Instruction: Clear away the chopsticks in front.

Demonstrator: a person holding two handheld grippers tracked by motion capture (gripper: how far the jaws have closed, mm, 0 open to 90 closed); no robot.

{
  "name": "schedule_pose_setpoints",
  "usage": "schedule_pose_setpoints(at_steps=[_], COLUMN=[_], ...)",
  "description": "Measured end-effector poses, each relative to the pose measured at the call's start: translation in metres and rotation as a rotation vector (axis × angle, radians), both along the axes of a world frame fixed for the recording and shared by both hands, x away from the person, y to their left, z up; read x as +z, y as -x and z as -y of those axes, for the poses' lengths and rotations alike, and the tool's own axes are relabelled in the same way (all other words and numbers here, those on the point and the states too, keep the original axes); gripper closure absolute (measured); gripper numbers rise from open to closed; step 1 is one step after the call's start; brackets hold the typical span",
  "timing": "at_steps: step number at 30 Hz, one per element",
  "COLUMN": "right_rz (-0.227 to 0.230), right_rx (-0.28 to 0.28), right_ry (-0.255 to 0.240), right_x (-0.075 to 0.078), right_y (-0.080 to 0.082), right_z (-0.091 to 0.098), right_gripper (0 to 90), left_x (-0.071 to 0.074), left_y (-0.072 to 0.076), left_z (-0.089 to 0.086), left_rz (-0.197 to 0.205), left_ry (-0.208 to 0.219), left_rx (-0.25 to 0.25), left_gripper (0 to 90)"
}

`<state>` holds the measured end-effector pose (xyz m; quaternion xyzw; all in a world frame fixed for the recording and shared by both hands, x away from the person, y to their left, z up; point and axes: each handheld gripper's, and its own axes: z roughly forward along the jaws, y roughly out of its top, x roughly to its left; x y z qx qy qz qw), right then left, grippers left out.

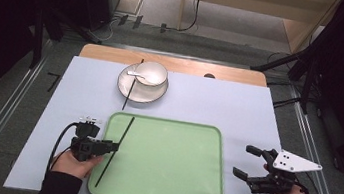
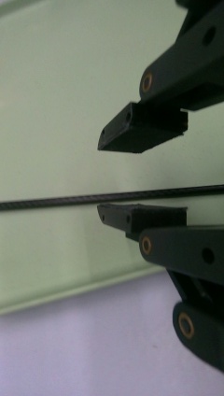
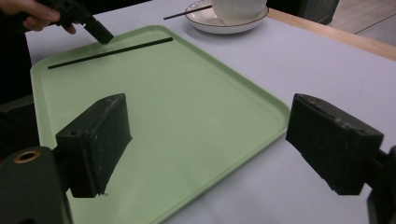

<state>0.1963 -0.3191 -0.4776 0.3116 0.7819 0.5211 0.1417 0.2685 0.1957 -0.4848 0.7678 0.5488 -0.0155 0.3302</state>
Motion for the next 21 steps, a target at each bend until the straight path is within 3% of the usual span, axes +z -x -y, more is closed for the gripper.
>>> schedule_pose_setpoints(at_steps=[2, 3, 6, 11, 13, 21], right_rz=[-0.001, -0.002, -0.002, -0.006, -0.008, -0.012], right_rx=[-0.001, -0.003, -0.002, -0.004, -0.009, -0.019], right_ry=[0.000, 0.001, 0.001, 0.001, 0.002, 0.001], right_x=[0.000, 0.000, -0.001, -0.001, -0.002, -0.003], right_y=[0.000, 0.000, 0.000, 0.000, 0.002, 0.004], right_z=[0.000, 0.000, 0.000, 0.000, 0.001, 0.002], right_gripper=[14.0, 14.1, 14.0, 14.0, 14.0, 14.0], left_x=[0.001, 0.003, 0.002, 0.001, 0.005, 0.014], left_y=[-0.001, -0.004, -0.009, -0.021, -0.028, -0.044], left_z=[-0.001, -0.002, -0.004, -0.013, -0.019, -0.025], left_rz=[0.023, 0.074, 0.103, 0.108, 0.092, 0.119], left_ry=[-0.003, -0.020, -0.026, 0.000, 0.064, 0.040], left_rx=[-0.019, -0.046, -0.069, -0.082, -0.081, -0.095], left_gripper=[55.8, 52.7, 45.2, 41.1, 37.3, 28.6])
